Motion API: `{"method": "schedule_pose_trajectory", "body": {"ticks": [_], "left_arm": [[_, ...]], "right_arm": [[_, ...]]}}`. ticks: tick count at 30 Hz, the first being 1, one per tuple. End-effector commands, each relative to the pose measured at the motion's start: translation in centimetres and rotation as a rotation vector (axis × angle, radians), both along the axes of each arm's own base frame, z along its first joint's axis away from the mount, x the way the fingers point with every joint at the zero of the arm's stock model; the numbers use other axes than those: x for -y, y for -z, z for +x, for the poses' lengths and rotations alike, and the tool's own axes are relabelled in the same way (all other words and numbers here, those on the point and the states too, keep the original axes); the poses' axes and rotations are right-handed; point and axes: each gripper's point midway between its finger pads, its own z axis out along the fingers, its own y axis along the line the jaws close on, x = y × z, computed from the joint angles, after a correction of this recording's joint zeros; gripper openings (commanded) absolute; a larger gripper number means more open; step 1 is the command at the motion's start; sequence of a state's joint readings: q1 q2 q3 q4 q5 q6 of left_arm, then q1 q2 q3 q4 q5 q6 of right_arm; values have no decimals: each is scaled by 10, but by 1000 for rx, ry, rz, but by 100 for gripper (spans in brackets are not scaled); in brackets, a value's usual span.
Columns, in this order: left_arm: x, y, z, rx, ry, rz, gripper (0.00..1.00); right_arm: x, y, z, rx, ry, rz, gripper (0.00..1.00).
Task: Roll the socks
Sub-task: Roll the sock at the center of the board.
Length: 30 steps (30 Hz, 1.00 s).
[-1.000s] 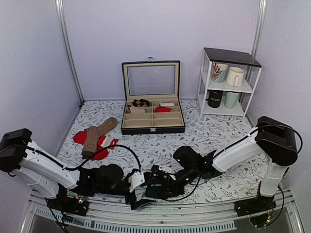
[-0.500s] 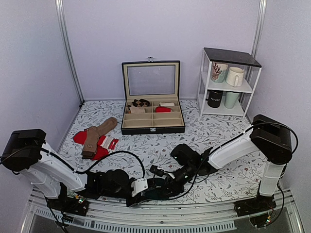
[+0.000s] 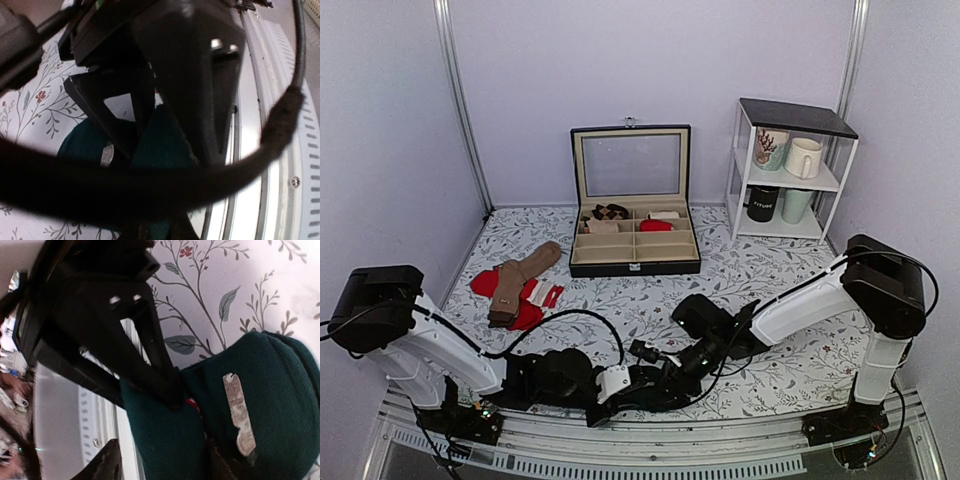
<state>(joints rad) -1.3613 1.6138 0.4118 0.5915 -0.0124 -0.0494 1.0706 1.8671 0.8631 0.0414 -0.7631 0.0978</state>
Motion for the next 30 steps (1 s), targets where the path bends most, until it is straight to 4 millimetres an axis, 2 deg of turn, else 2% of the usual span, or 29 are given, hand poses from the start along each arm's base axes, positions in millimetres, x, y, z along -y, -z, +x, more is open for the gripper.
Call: {"method": "schedule_pose_trajectory", "body": {"ticks": [1, 4, 7, 12, 17, 22, 26, 30], "left_arm": [[-12, 28, -3, -157, -47, 110, 0], [-21, 36, -4, -248, -82, 141, 0], [-28, 41, -3, -336, -108, 157, 0], [-34, 45, -1, -453, -142, 173, 0], [-41, 57, 0, -530, -173, 208, 0], [-42, 70, -3, -576, -176, 237, 0], [-43, 74, -3, -587, -178, 246, 0], [-47, 75, -3, -590, -183, 253, 0]], "right_arm": [[26, 12, 26, 188, 151, -118, 61], [26, -23, 41, 331, 209, 1, 62], [32, -58, 43, 484, 230, 134, 63], [38, -77, 26, 705, 187, 223, 63], [34, -65, 8, 785, 116, 194, 63], [27, -38, -3, 836, 60, 117, 62], [21, -22, -3, 858, 50, 74, 62], [22, -9, 6, 895, 76, 26, 61]]}}
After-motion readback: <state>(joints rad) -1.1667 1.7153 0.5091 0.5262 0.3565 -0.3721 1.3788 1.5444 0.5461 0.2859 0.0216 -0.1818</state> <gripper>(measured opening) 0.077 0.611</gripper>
